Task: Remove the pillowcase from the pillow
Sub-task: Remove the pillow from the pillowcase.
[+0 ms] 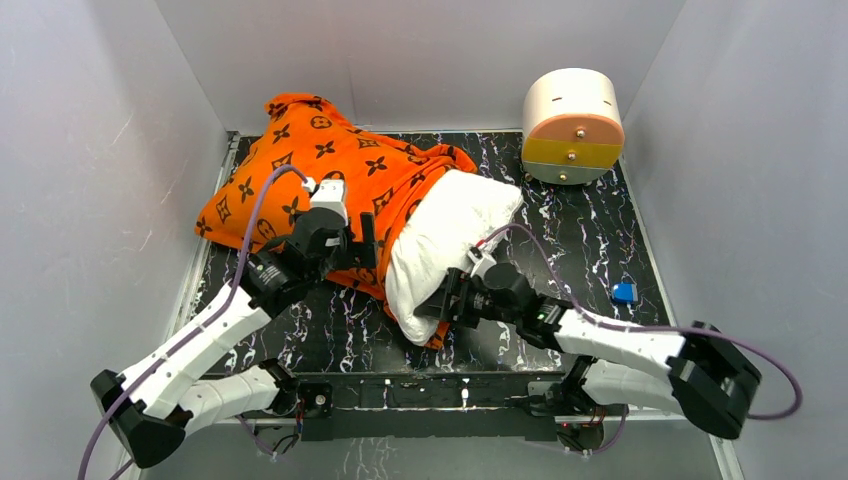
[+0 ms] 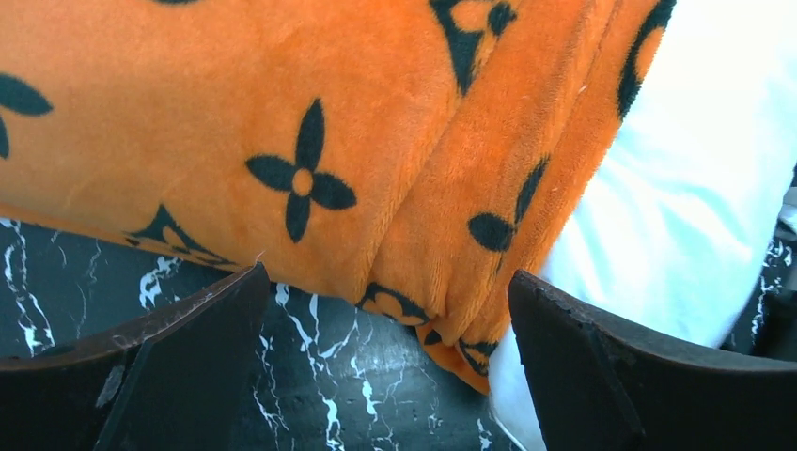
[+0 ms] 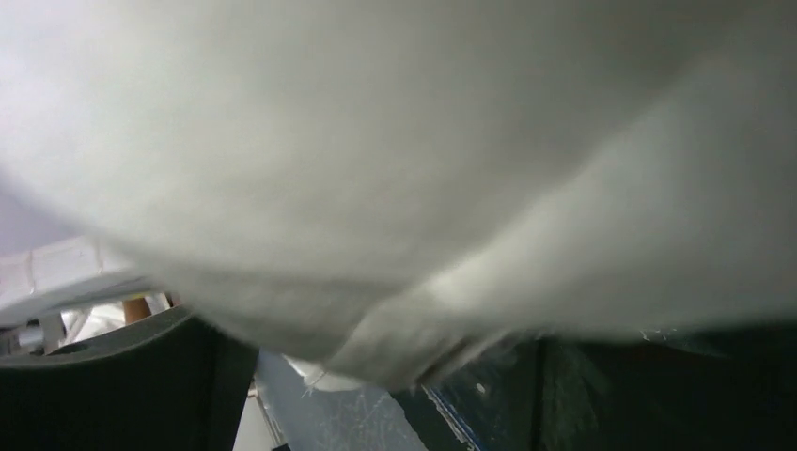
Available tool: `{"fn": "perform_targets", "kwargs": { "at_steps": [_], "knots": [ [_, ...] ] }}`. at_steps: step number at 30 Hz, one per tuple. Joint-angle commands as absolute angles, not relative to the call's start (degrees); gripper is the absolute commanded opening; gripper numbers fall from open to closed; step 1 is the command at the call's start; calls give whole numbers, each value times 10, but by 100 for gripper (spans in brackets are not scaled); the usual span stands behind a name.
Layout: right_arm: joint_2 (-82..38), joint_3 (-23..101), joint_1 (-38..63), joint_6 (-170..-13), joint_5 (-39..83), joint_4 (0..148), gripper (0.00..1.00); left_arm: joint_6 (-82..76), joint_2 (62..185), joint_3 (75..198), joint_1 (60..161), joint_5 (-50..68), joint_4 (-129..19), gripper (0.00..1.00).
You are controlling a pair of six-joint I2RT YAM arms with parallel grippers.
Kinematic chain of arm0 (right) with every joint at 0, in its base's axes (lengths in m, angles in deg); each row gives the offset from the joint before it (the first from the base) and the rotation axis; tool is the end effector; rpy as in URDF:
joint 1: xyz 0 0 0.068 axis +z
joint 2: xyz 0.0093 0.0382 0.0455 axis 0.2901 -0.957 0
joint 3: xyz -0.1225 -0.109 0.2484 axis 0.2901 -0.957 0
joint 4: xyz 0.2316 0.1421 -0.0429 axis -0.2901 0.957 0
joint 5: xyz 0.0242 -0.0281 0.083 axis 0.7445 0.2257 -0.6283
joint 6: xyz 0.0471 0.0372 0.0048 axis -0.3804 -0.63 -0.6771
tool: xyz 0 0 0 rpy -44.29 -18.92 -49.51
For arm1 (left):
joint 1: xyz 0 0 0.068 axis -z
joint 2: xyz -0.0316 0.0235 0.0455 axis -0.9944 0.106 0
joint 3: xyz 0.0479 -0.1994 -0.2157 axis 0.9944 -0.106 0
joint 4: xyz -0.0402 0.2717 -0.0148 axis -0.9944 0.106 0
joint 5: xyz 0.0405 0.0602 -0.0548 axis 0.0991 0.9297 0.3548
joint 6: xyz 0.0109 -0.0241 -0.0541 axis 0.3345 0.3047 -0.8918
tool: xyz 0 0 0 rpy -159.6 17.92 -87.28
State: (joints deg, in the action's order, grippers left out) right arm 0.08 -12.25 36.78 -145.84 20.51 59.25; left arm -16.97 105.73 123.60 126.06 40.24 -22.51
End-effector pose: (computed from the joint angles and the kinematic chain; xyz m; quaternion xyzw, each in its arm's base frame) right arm 0.1304 0.1888 0.2233 0.0083 0.8195 0.5141 0.2529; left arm 0.1771 -0.1370 0.3700 0.0209 0.8497 -0.1376 0.5086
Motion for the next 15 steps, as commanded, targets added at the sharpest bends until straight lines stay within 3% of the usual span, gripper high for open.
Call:
{"fn": "perform_targets", "kwargs": {
  "at_steps": [1, 7, 9, 15],
  "knots": [
    [-53, -120, 387, -1504, 290, 486, 78, -224, 1008, 1210, 1258, 400, -195, 98],
    [-8, -79, 386, -1481, 425, 566, 6, -290, 949, 1142, 1258, 380, -181, 98],
    [13, -59, 386, -1455, 443, 594, 1, -319, 931, 1113, 1258, 373, -184, 98],
    [53, -8, 386, -1442, 444, 673, 0, -343, 841, 992, 1258, 286, -351, 98]
  ]
}}
